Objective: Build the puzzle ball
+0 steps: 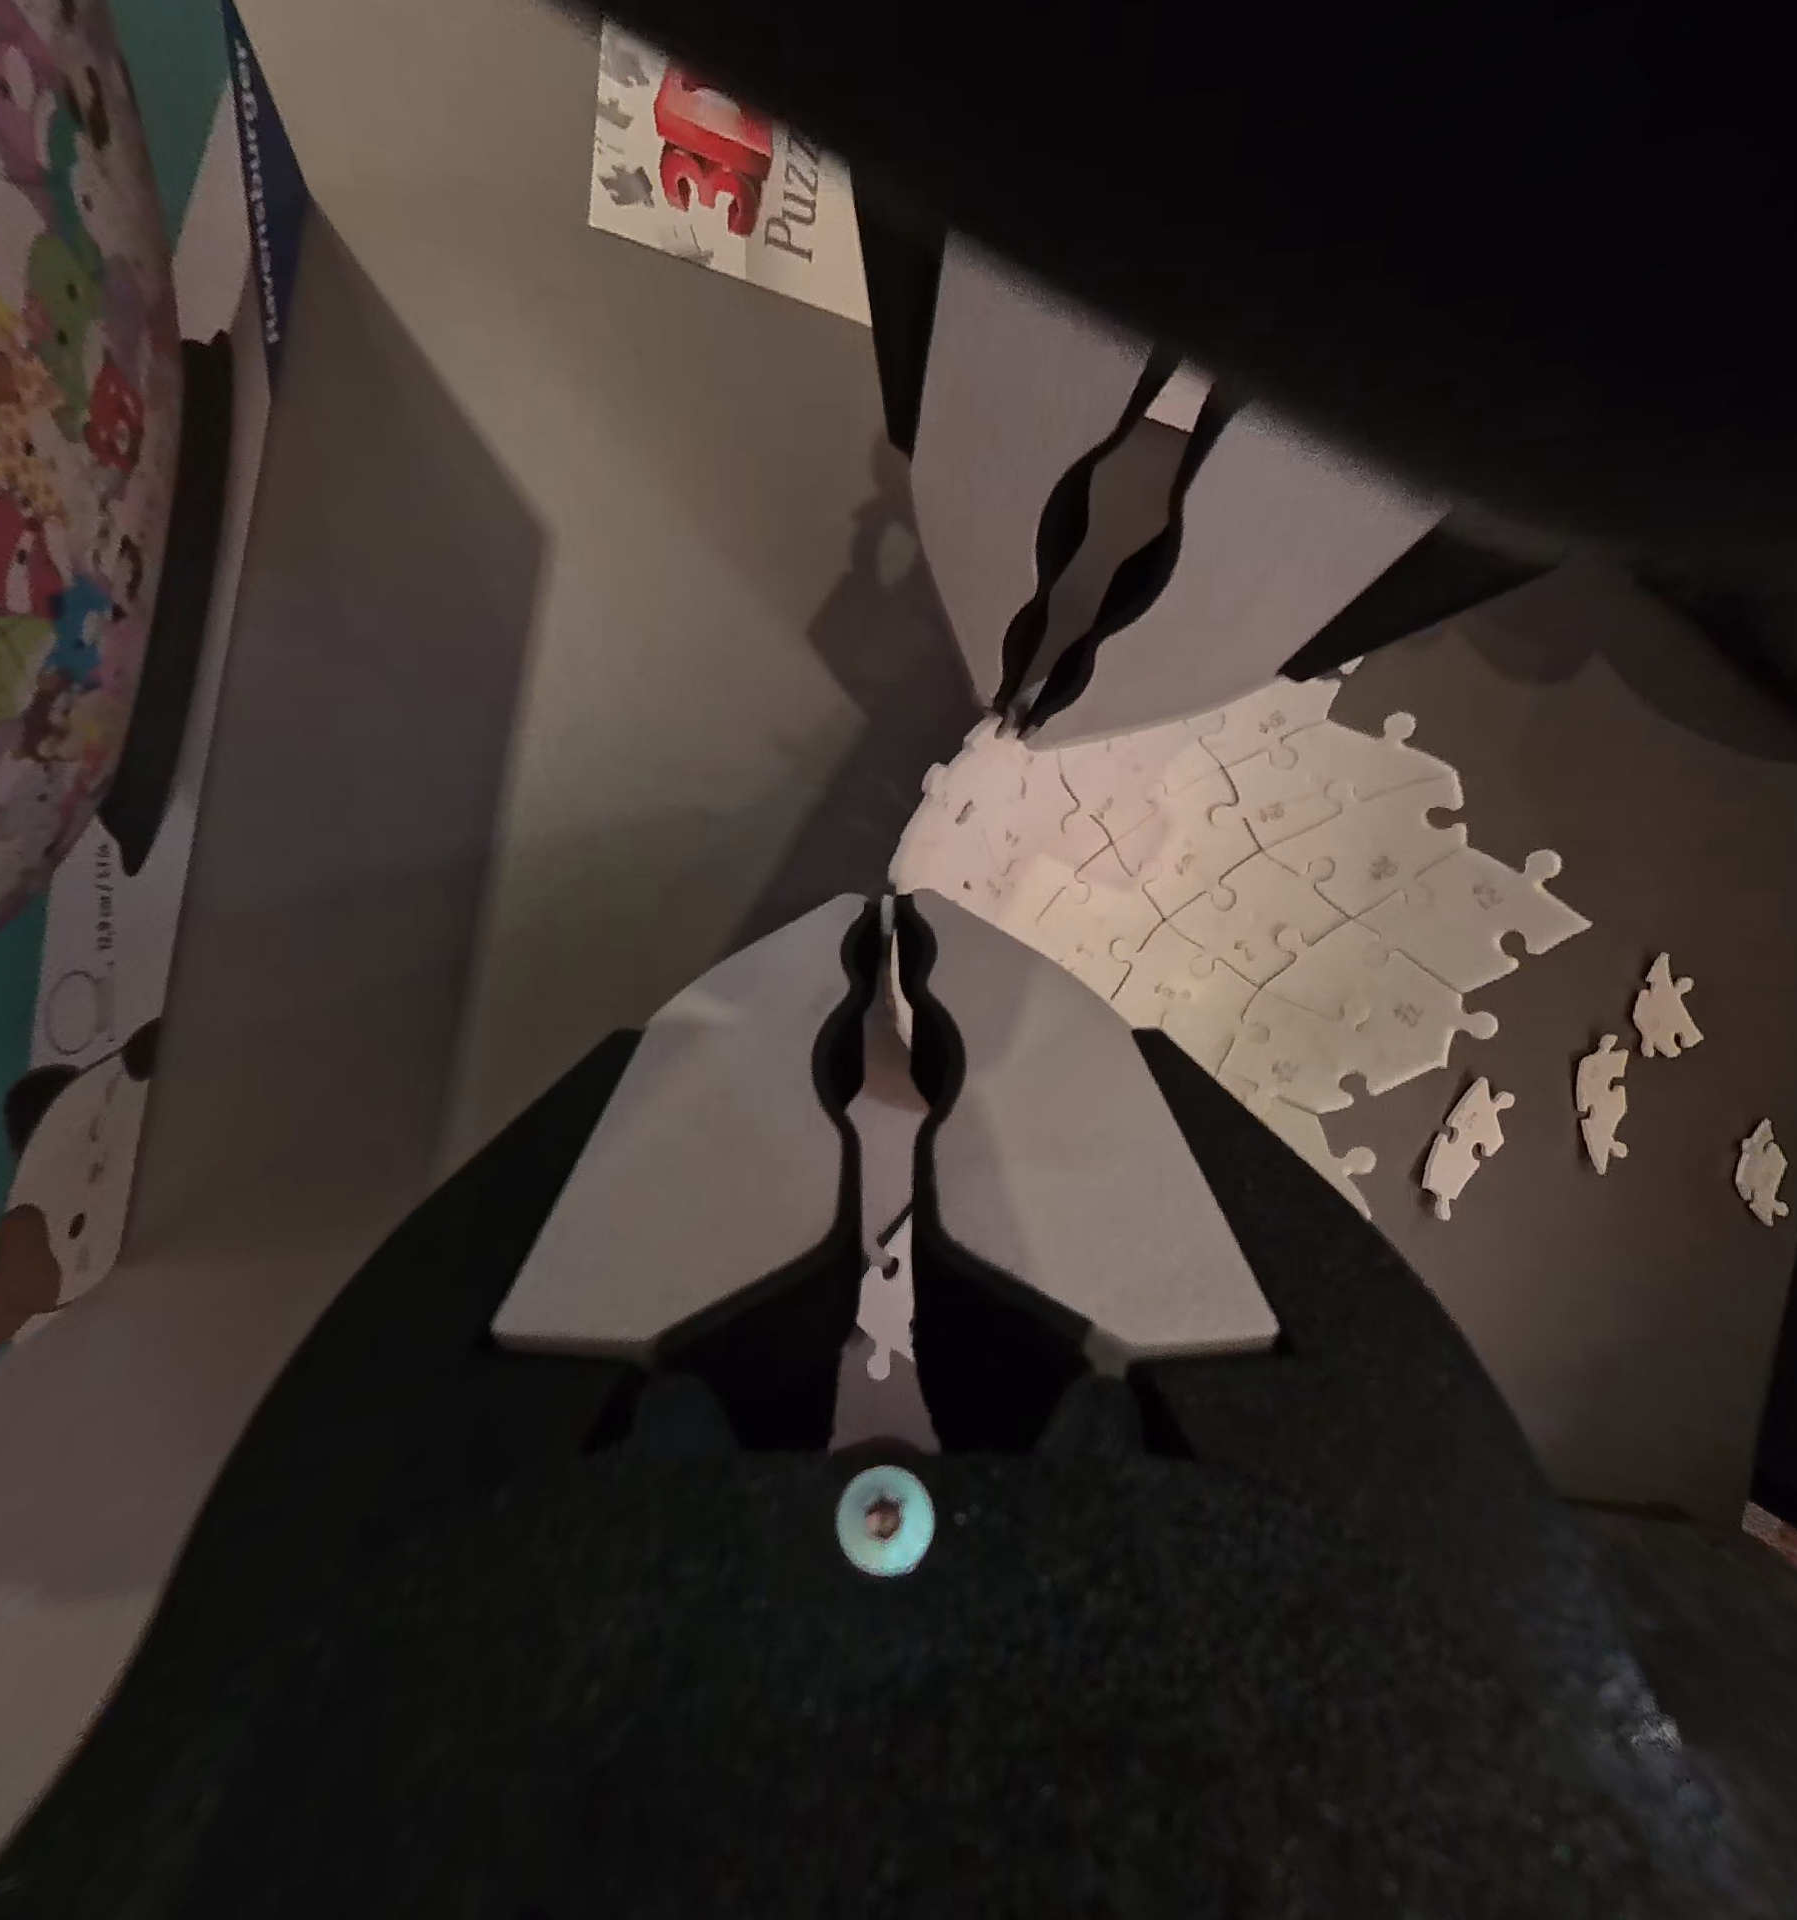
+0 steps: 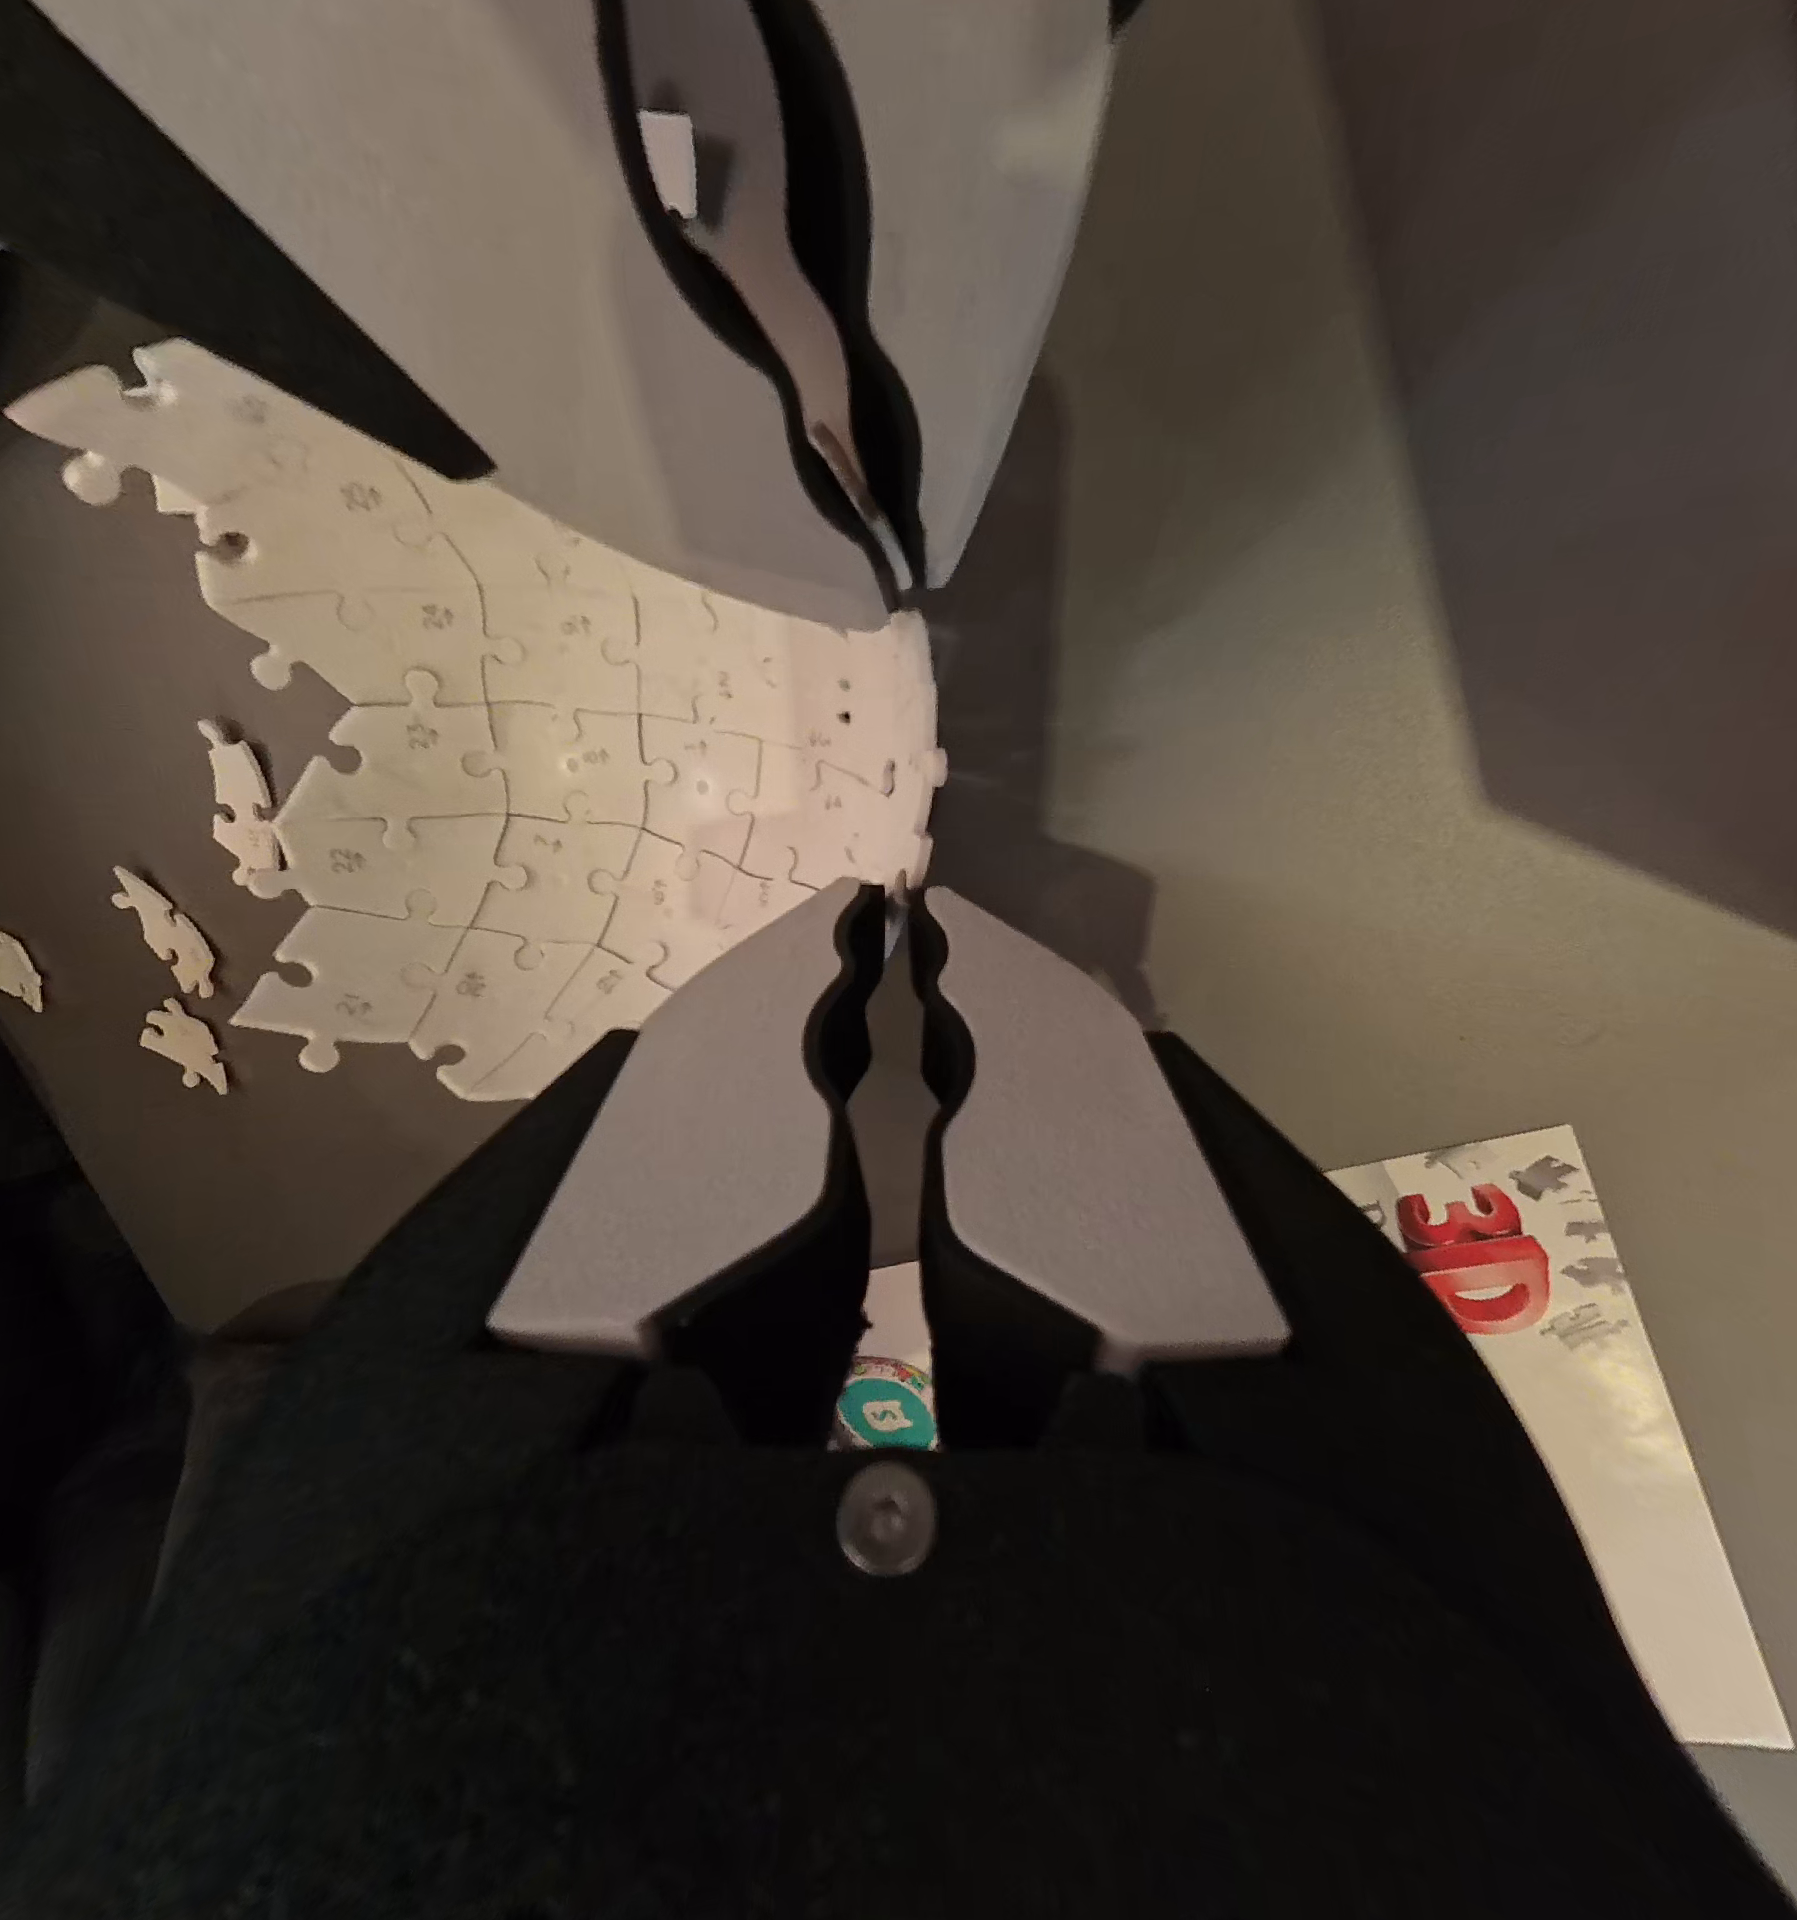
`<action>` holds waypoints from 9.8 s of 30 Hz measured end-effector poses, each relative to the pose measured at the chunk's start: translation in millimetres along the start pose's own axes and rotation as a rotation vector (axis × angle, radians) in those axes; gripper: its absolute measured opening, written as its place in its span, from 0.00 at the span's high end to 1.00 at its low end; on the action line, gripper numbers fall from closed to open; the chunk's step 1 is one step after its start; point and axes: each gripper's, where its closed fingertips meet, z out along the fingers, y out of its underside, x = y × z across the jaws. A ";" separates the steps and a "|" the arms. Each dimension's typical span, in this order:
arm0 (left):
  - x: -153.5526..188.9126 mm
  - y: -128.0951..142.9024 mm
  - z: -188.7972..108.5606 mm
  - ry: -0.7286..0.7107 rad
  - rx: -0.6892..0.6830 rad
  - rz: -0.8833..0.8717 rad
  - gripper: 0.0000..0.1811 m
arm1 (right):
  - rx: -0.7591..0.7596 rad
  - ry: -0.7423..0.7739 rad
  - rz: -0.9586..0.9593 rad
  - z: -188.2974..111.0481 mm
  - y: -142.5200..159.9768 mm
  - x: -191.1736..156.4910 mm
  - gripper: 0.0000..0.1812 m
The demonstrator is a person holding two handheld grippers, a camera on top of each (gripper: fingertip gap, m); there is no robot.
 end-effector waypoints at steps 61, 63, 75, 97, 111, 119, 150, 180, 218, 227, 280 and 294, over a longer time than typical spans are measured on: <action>-7.2 0.3 -1.7 -0.104 0.007 0.041 0.98 | 0.551 0.183 0.501 -19.5 29.0 -24.6 0.95; -7.3 0.3 -1.7 -0.119 -0.002 0.050 0.98 | 0.552 0.184 0.501 -19.6 28.7 -25.0 0.95; -5.4 1.2 -3.6 -0.197 -0.052 0.129 0.98 | 0.549 0.157 0.500 -19.3 27.4 -27.8 0.94; -7.0 0.5 -3.0 -0.158 -0.018 0.107 0.98 | 0.366 -0.113 -0.144 -2.6 -35.2 1.9 0.83; -10.0 -1.8 -4.6 -0.172 0.009 0.101 0.93 | 0.222 -0.047 -0.202 5.3 -32.1 11.3 0.96; 0.7 -5.8 -60.0 -0.228 0.189 -0.070 0.80 | 0.189 0.043 -0.304 4.2 -32.6 9.7 0.98; 46.2 30.8 -18.6 -0.176 0.424 -0.659 0.77 | 0.135 -0.114 0.011 7.1 -22.6 18.6 0.98; 56.4 24.8 -41.5 -0.197 0.567 -0.571 0.77 | 0.158 0.196 -0.362 -14.8 -37.6 7.8 1.00; 71.9 47.1 -57.2 -0.306 0.754 -0.367 0.77 | -0.087 0.207 -0.517 24.4 -20.9 -15.3 0.79; 75.3 44.8 -61.1 -0.284 0.778 -0.364 0.77 | -0.110 0.169 -0.447 28.2 -16.6 -12.0 0.83; 82.8 38.4 -64.4 -0.180 0.843 -0.409 0.77 | -0.055 0.349 -0.505 -9.3 -24.3 -8.1 0.84; 117.6 10.3 -88.7 -0.022 1.023 -0.371 0.85 | 0.178 0.594 -0.807 -75.1 -73.3 -112.5 0.84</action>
